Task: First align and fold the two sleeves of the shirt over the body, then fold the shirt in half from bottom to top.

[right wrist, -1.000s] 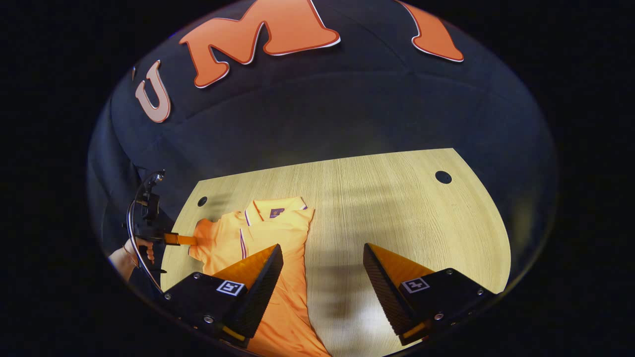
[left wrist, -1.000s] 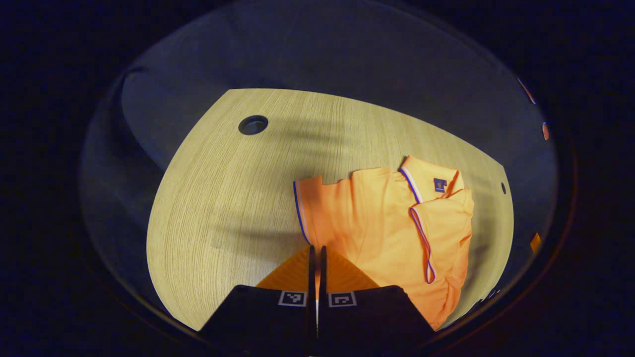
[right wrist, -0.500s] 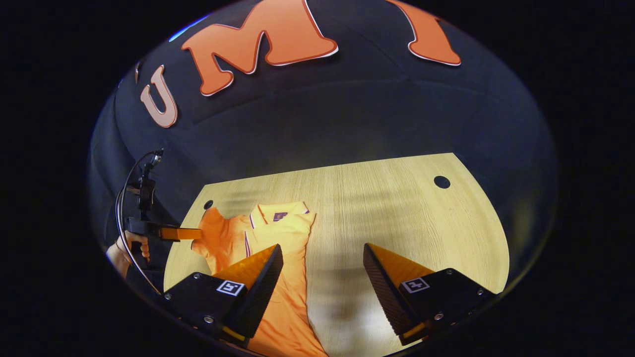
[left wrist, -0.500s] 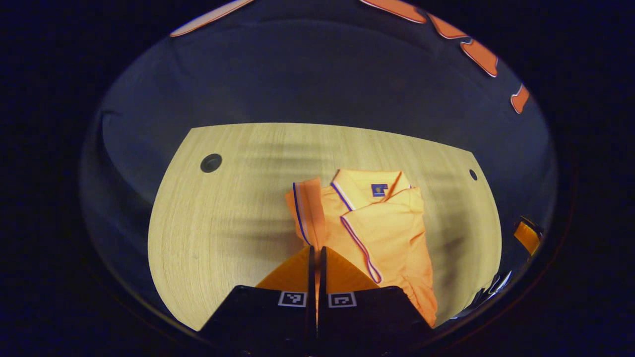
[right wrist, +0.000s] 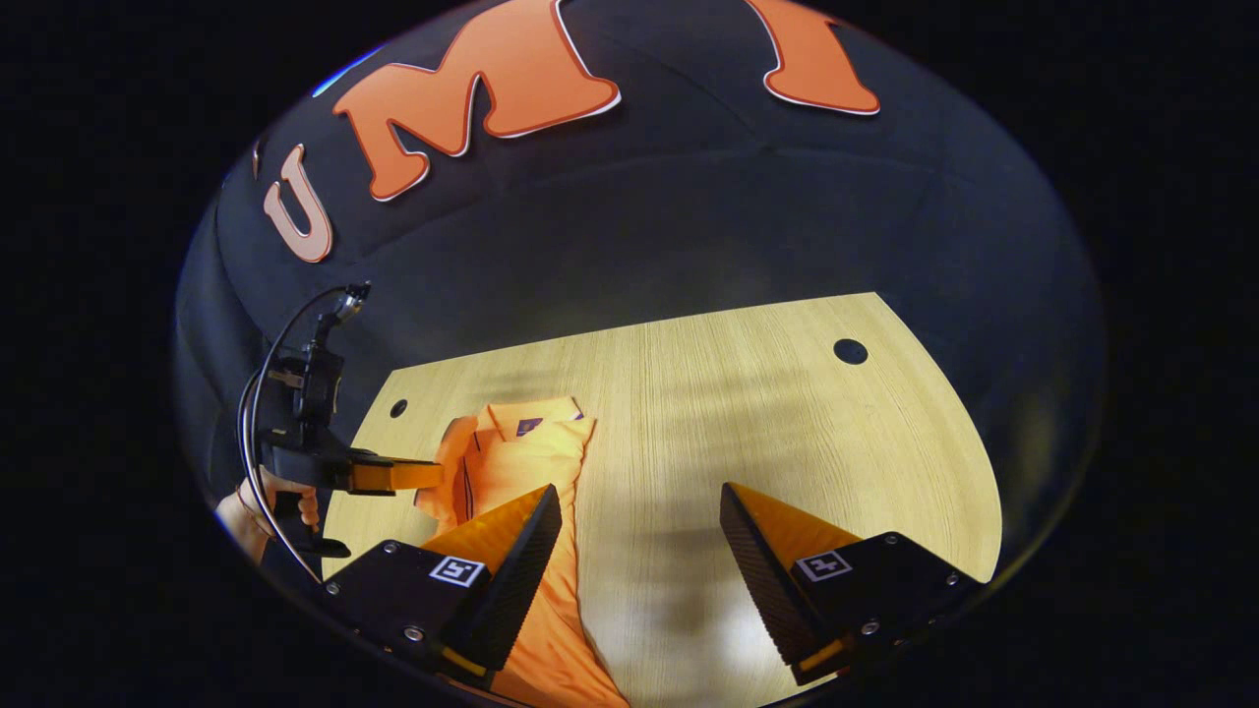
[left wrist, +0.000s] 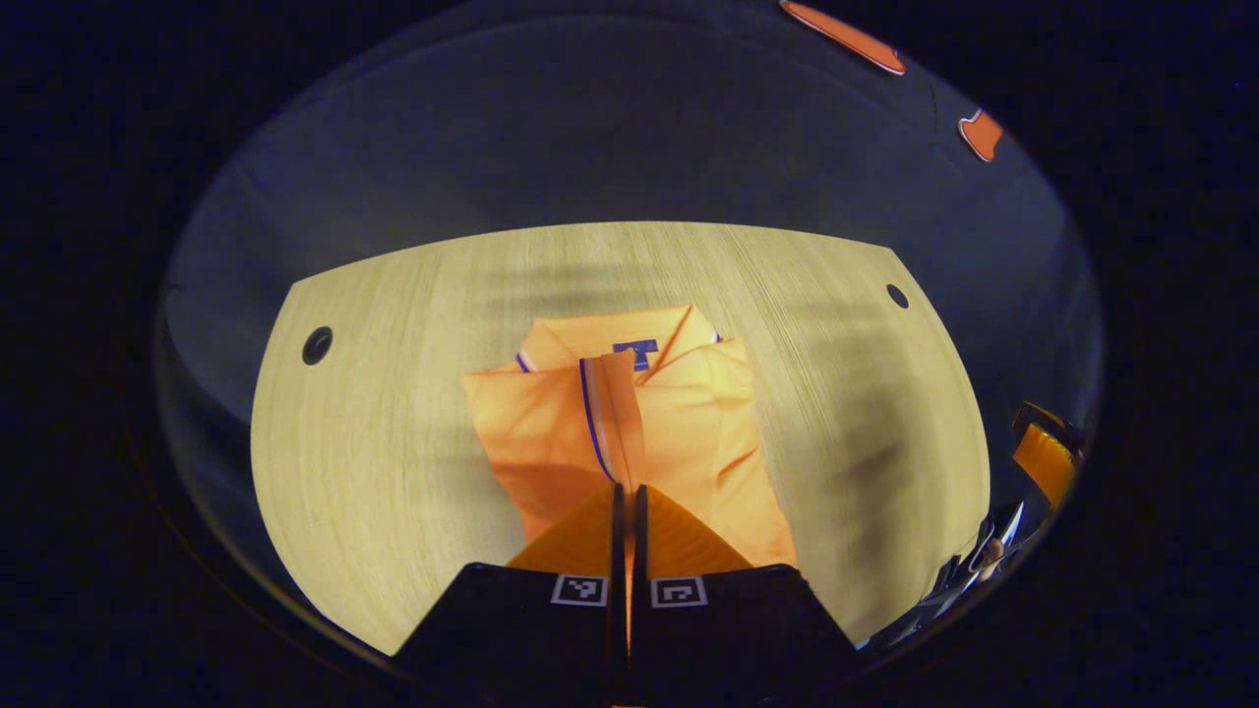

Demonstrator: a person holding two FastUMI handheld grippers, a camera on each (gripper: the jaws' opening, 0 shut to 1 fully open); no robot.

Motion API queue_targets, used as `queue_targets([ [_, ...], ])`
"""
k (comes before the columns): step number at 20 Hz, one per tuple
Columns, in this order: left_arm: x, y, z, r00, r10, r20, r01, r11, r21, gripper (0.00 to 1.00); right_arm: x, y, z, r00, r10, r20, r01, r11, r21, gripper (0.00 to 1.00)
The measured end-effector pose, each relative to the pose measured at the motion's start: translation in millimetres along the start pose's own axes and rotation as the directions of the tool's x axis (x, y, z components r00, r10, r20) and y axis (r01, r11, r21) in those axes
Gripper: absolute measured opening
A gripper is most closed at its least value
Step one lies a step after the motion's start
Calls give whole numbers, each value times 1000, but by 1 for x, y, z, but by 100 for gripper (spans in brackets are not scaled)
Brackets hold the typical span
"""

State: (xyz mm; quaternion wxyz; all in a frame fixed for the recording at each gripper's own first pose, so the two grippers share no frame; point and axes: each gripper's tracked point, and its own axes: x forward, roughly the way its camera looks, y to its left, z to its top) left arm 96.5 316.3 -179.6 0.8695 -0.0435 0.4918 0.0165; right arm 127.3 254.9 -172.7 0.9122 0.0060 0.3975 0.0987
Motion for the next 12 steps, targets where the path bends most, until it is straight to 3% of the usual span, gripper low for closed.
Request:
queue_targets([
  [8, 40, -19, -14, 998, 8, -60, -9, 1000, -15, 4, 7, -1, -17, 999, -8, -41, 8, 1000, 0, 99],
  [12, 46, -28, -9, 999, -20, -49, 19, 1000, -17, 18, 9, 0, -23, 999, -10, -53, 11, 1000, 11, 99],
])
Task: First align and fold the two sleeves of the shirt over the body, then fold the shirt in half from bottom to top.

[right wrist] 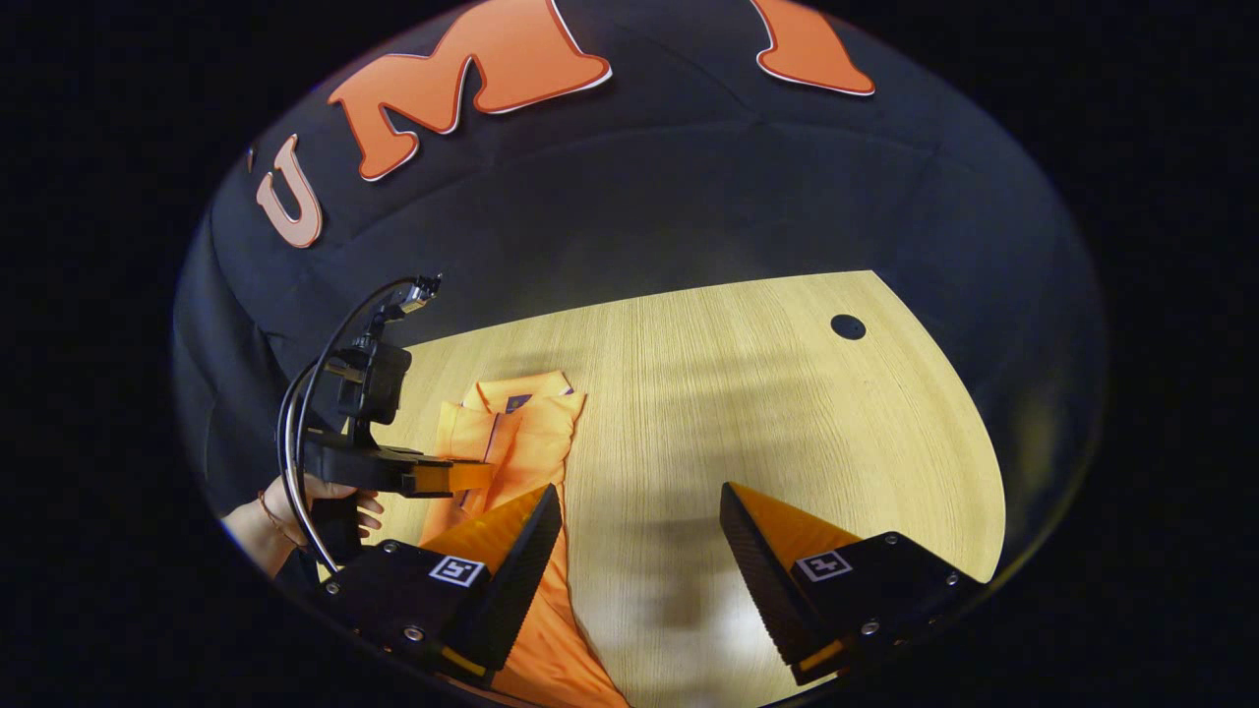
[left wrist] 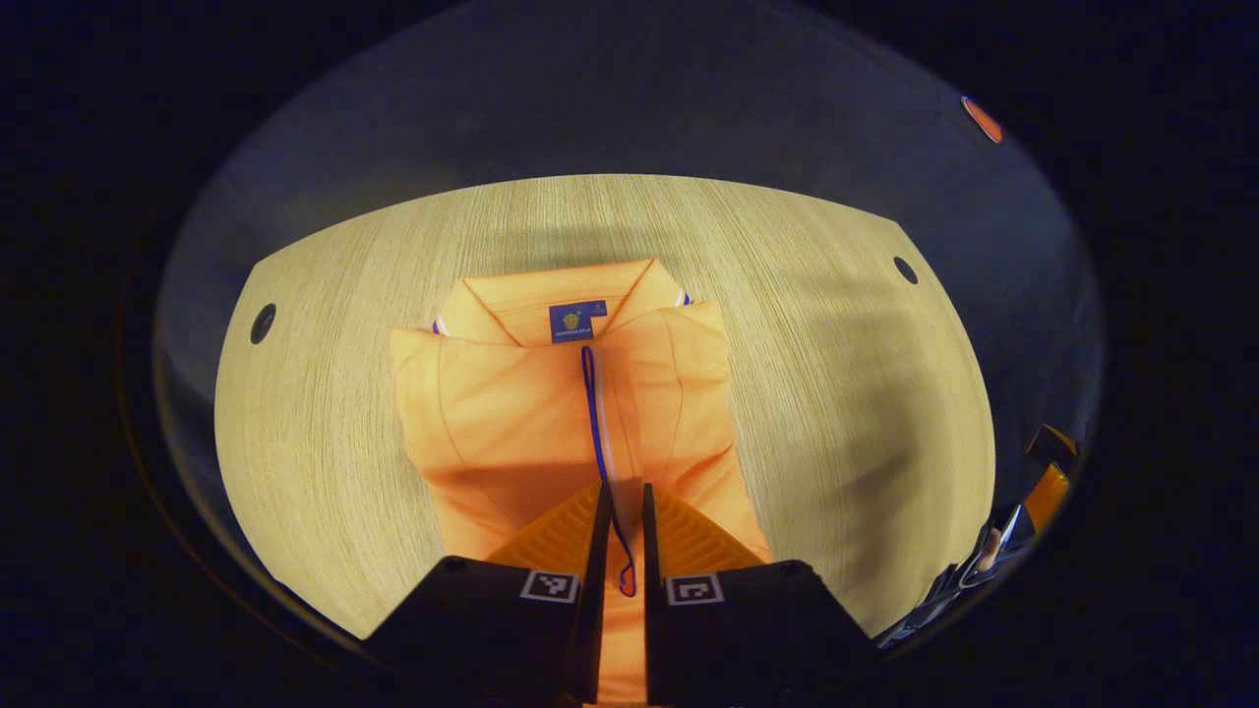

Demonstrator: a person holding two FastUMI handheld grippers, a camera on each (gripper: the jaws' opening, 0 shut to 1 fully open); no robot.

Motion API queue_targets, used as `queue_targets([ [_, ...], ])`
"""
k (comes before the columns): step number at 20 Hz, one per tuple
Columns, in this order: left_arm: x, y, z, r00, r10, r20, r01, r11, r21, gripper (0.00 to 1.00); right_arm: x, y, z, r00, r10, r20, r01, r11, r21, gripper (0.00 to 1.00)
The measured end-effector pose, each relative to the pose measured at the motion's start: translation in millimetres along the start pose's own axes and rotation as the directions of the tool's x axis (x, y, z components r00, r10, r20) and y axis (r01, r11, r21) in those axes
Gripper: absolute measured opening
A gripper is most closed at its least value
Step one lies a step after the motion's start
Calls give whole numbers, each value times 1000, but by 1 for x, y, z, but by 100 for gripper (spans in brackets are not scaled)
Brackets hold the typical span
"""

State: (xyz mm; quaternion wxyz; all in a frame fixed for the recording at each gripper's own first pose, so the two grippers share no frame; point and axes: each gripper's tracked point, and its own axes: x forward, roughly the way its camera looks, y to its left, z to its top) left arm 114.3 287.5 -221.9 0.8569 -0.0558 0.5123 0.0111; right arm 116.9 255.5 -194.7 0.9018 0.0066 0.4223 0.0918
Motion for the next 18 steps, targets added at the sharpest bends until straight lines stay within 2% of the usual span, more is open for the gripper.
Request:
queue_targets([
  [3, 6, 1, 0, 1000, 2, 9, -2, 1000, 6, 100, 2, 1, -4, 1000, -3, -7, 3, 1000, 8, 99],
  [6, 4, 9, 2, 999, 32, 18, -32, 999, 16, 98, 6, 0, -7, 1000, -11, -17, 12, 1000, 11, 99],
  [10, -9, 15, -1, 999, 19, 31, -19, 1000, -7, 98, 8, 1, -10, 999, -22, -31, 22, 1000, 20, 99],
  [15, -55, 38, -11, 996, 36, 86, -33, 999, -34, 99, 8, 14, -24, 998, -21, -65, 21, 1000, -3, 99],
  [18, -85, 62, -35, 991, 84, 102, -84, 996, -5, 99, 5, 24, -42, 994, -41, -97, 37, 998, -42, 99],
])
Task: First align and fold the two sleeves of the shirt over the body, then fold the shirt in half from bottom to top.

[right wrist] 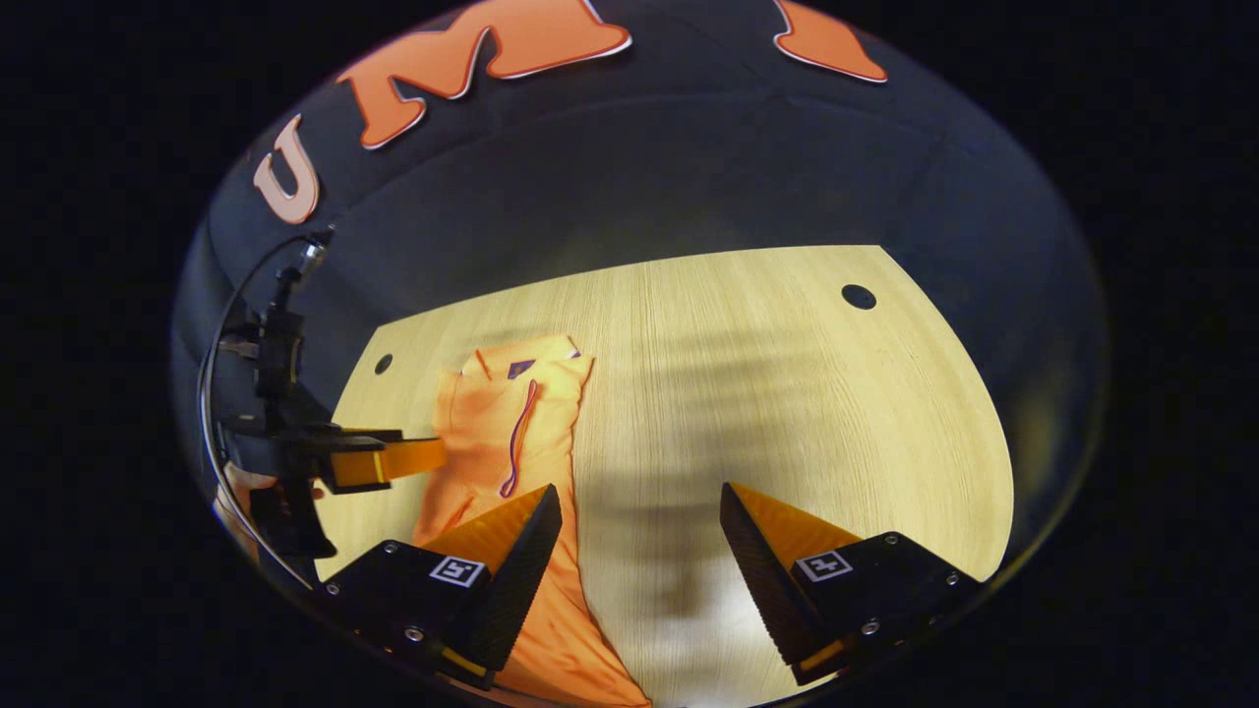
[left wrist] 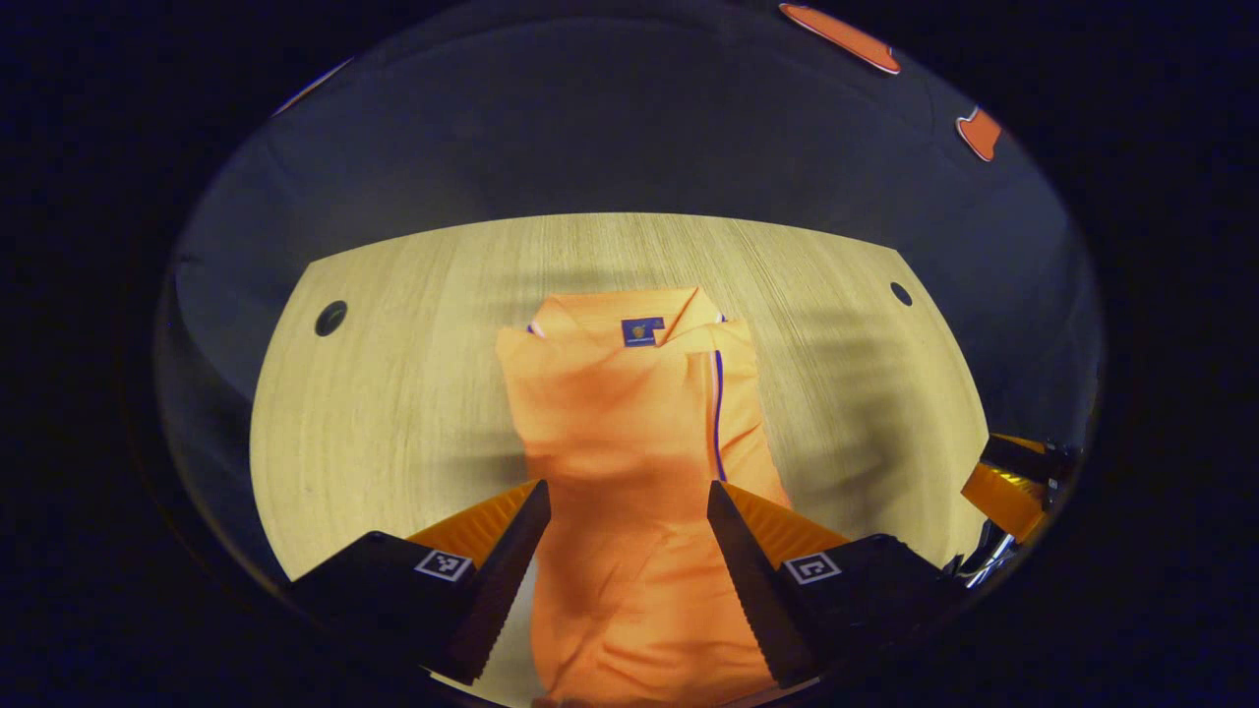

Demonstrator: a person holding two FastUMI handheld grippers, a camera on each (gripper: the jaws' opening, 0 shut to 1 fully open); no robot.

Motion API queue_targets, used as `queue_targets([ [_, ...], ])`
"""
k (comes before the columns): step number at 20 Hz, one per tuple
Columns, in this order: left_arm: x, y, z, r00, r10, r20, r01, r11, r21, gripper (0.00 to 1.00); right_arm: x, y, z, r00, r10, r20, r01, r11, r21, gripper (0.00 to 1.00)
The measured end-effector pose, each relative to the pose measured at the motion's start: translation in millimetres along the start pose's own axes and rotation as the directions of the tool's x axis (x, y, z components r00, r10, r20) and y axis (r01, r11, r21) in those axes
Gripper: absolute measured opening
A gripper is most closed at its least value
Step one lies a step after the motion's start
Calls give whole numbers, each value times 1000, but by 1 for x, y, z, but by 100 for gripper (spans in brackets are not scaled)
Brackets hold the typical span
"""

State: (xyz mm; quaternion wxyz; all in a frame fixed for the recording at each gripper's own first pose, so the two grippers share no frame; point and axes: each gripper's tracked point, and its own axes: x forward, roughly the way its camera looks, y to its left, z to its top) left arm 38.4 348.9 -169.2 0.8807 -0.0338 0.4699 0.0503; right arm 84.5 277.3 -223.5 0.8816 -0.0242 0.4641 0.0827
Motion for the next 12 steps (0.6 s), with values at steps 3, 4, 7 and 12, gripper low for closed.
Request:
queue_targets([
  [3, -23, 15, -41, 1000, 24, -6, -24, 1000, -11, 99, -5, 16, -20, 1000, -16, -19, 16, 999, -38, 99],
  [4, -29, 17, -57, 1000, 21, -18, -21, 1000, -20, 99, -8, 23, -31, 999, -16, -35, 15, 999, -52, 99],
  [7, -48, 15, -110, 998, -4, -60, 2, 999, -36, 99, -9, 40, -64, 995, -20, -95, 11, 995, -95, 99],
  [12, -68, 12, -189, 992, -9, -128, -1, 997, -81, 99, -24, 59, -129, 980, -58, -191, 29, 988, -150, 99],
])
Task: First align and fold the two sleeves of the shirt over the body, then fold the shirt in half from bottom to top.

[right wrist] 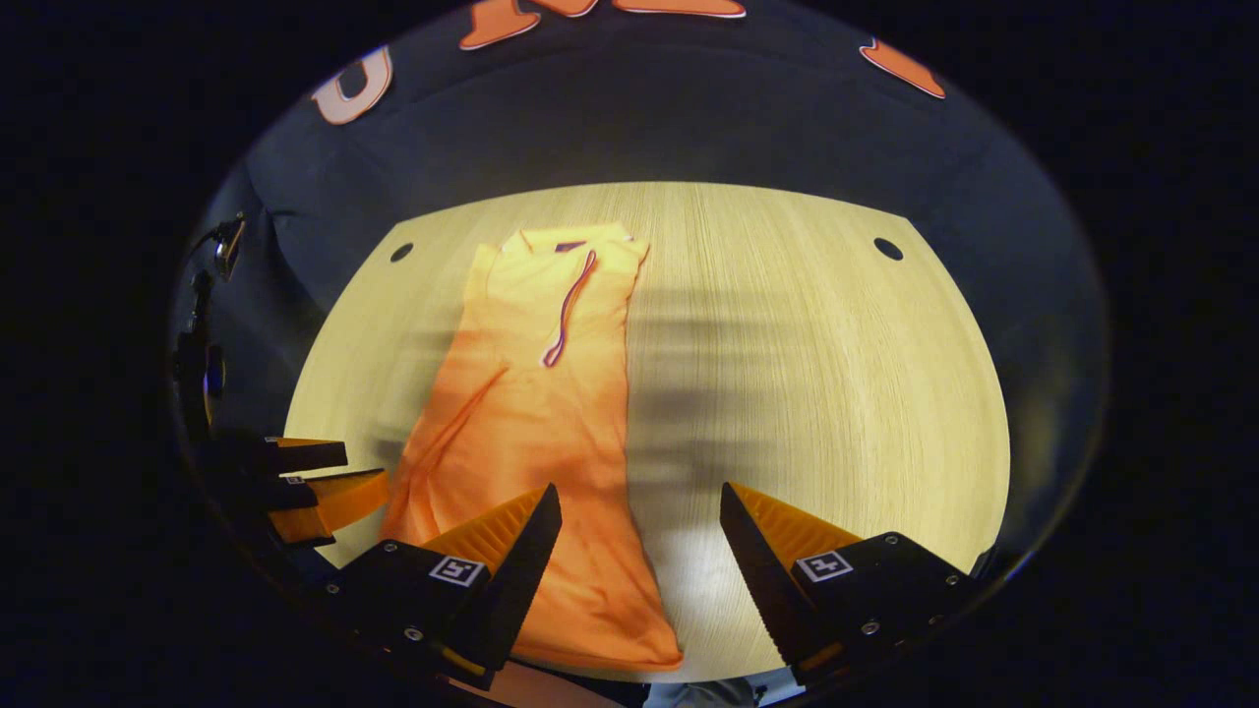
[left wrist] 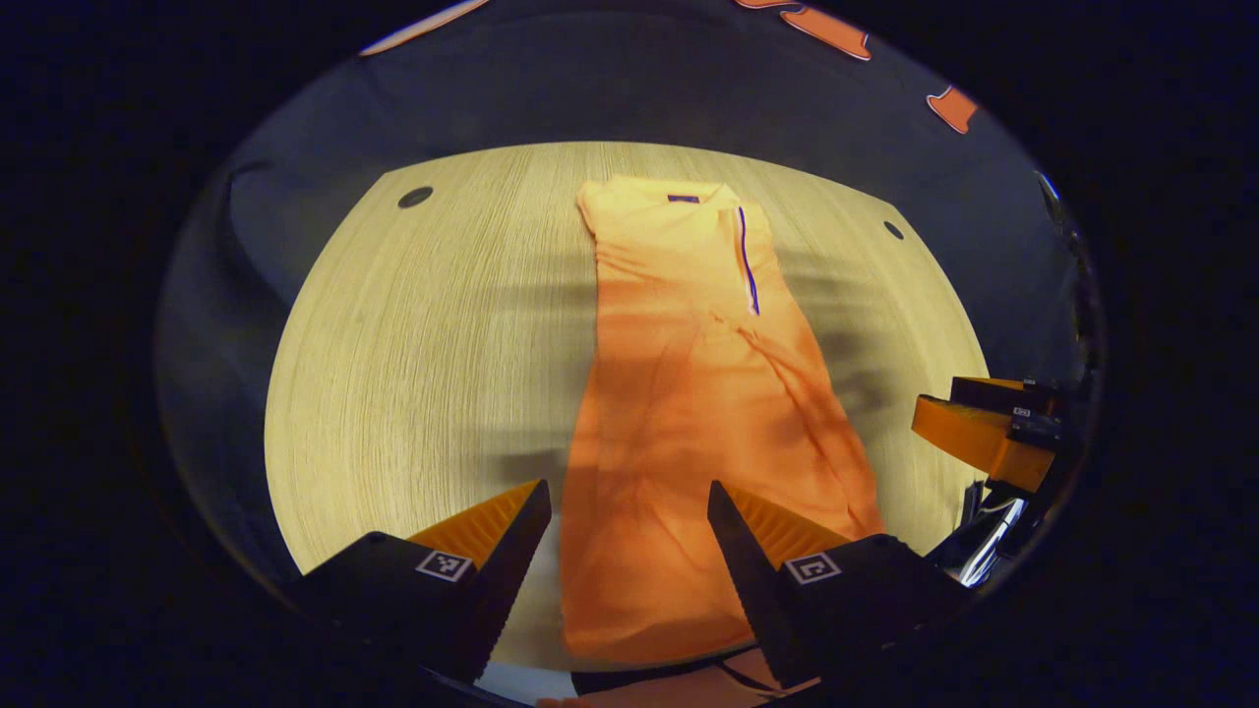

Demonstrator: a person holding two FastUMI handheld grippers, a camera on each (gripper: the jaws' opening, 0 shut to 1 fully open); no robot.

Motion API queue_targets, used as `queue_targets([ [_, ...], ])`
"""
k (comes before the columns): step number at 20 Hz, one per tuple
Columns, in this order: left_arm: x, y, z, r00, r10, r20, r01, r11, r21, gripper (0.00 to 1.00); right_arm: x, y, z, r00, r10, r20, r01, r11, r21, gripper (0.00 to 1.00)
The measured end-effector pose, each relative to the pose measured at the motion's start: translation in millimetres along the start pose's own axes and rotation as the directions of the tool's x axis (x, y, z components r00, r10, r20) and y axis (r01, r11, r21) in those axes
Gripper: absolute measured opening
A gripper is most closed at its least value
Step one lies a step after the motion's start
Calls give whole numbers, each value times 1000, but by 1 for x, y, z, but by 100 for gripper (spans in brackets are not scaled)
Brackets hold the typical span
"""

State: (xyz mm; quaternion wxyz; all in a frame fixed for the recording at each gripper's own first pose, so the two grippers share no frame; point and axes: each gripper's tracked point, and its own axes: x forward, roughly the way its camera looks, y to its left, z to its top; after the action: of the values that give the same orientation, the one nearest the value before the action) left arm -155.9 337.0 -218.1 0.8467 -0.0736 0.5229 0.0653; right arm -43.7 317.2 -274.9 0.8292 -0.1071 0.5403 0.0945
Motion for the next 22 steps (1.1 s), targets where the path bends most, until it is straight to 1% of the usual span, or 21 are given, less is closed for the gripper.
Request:
queue_targets([
  [2, -4, 9, -32, 999, 18, -32, -18, 1000, 7, 99, 0, 9, -38, 998, -8, -67, 6, 1000, -18, 99],
  [4, -2, 15, -60, 998, 27, -65, -28, 999, -18, 99, -1, 6, -73, 992, -62, -113, 54, 996, -70, 100],
  [5, 0, 18, -71, 996, 30, -85, -33, 999, -36, 99, -2, 8, -90, 986, -75, -150, 62, 994, -87, 100],
  [8, 4, 26, -96, 990, 57, -127, -64, 997, -50, 99, -2, 17, -128, 970, -56, -235, 48, 998, -42, 100],
  [11, 6, 23, -118, 988, 59, -145, -68, 996, -57, 99, 0, 21, -152, 957, -46, -286, 44, 999, -13, 100],
  [13, 11, 18, -130, 984, 62, -166, -73, 995, -61, 99, 3, 19, -165, 947, -53, -316, 54, 999, -4, 100],
  [18, 24, 11, -145, 977, 83, -198, -97, 993, -62, 99, 13, 15, -179, 938, -95, -332, 86, 995, -40, 100],
  [19, 27, 10, -148, 974, 86, -212, -101, 993, -61, 99, 15, 16, -183, 934, -90, -345, 80, 996, -43, 100],
  [20, 28, 12, -150, 970, 103, -220, -118, 991, -58, 99, 15, 17, -183, 937, -83, -338, 77, 997, -29, 100],
  [22, 30, 11, -149, 968, 117, -222, -128, 991, -36, 98, 18, 19, -182, 935, -69, -347, 61, 998, -34, 99],
])
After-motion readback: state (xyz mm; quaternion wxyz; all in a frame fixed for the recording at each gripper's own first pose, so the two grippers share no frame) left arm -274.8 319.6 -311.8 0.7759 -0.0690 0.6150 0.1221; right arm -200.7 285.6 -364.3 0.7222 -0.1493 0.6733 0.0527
